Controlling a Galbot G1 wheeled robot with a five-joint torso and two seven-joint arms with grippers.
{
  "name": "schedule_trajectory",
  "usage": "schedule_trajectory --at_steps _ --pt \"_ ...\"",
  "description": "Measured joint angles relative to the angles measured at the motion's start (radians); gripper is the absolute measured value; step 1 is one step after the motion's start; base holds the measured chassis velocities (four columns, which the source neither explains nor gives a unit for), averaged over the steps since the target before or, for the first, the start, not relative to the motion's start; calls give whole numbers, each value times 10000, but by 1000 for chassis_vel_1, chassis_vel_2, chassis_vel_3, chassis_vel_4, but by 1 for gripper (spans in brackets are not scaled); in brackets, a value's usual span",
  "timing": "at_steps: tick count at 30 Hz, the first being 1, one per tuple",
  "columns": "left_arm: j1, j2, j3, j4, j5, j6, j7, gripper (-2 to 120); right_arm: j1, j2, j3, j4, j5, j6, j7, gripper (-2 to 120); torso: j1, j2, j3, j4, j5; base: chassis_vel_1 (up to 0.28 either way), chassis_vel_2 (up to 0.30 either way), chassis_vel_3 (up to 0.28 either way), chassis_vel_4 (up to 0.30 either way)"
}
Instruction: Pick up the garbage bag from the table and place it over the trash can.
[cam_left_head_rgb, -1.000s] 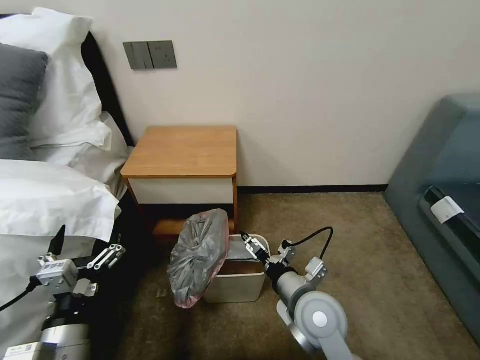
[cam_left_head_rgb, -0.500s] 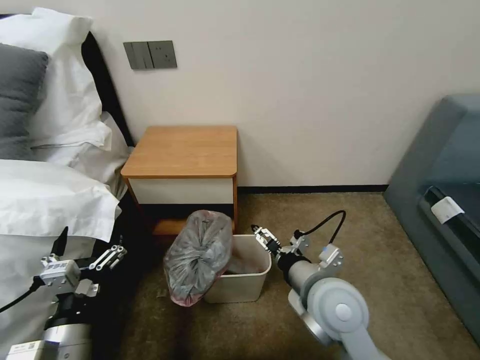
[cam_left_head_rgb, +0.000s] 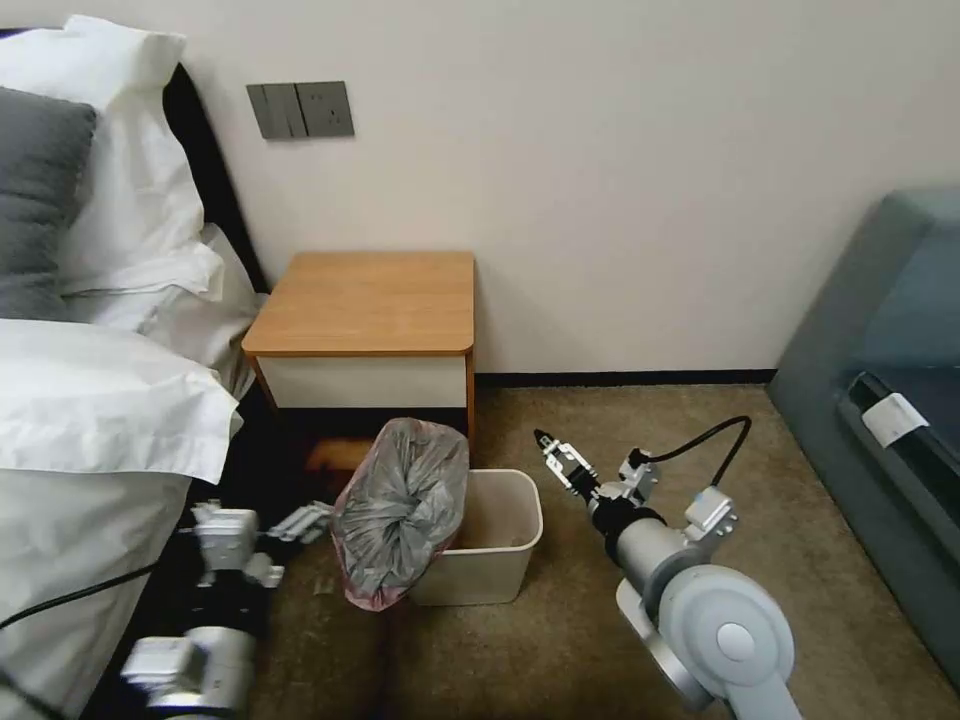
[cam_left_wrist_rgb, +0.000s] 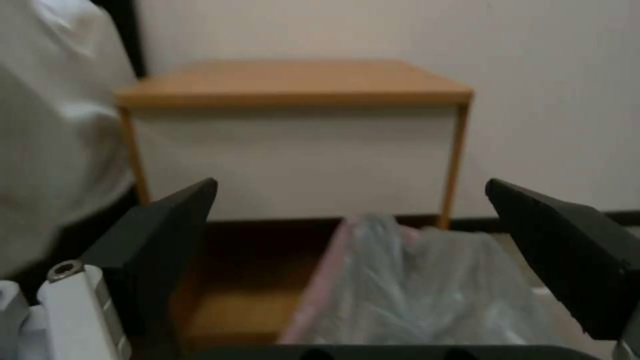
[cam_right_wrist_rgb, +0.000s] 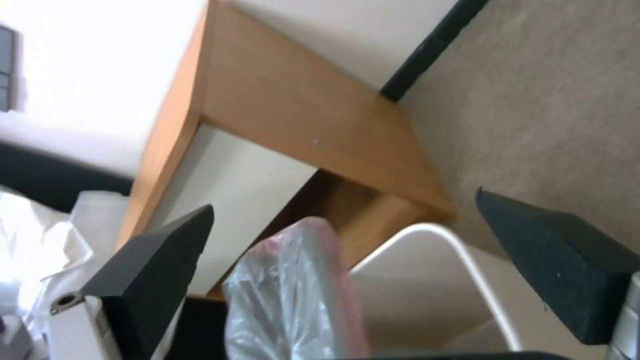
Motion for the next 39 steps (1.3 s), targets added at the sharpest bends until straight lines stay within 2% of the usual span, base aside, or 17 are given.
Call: schedule_trajectory --at_steps 1,3,4,6,12,15,16,18,19,20,22,31,39 --pt "0 0 0 0 0 0 0 100 0 0 0 0 0 0 0 100 0 0 0 0 0 0 0 0 0" --pt "-274 126 556 118 -115 668 -317 100 -19 -23 26 -15 -126 63 3 100 0 0 0 0 0 0 0 0 0" --pt "-274 126 556 118 -115 668 -317 100 -19 -23 26 -15 -126 63 3 100 0 0 0 0 0 0 0 0 0" --pt "-574 301 887 323 -195 1186 -643 100 -12 -26 28 -42 -194 100 12 100 0 0 0 0 0 0 0 0 0" --pt "-1086 623 1023 615 -311 2041 -1191 100 67 64 14 -197 -340 135 25 100 0 0 0 1 0 0 0 0 0" --pt "-1554 938 1108 715 -777 2842 -1832 100 94 186 2 -402 -489 161 28 100 0 0 1 1 -1 0 0 0 0" --pt "-1554 938 1108 715 -777 2842 -1832 100 94 186 2 -402 -489 161 28 100 0 0 1 1 -1 0 0 0 0" --pt "-1924 1212 1147 717 -1474 3616 -2514 100 121 313 17 -552 -580 211 37 100 0 0 0 1 -1 0 0 0 0" --pt "-1924 1212 1147 717 -1474 3616 -2514 100 121 313 17 -552 -580 211 37 100 0 0 0 1 -1 0 0 0 0" --pt "-2096 1349 1131 717 -1775 4087 -2917 100 121 370 24 -616 -645 251 39 100 0 0 0 1 -2 0 0 0 0" --pt "-2286 1542 1043 762 -2135 4417 -3172 100 104 446 32 -707 -724 287 40 100 0 0 0 0 -1 0 0 0 0" --pt "-2536 2028 954 978 -2719 4744 -3188 100 84 632 8 -886 -901 334 35 100 0 0 0 1 -2 0 0 0 0" --pt "-2872 2217 1308 1225 -3131 5063 -3169 100 70 648 63 -980 -1075 486 34 100 0 0 0 1 -1 0 0 0 0"
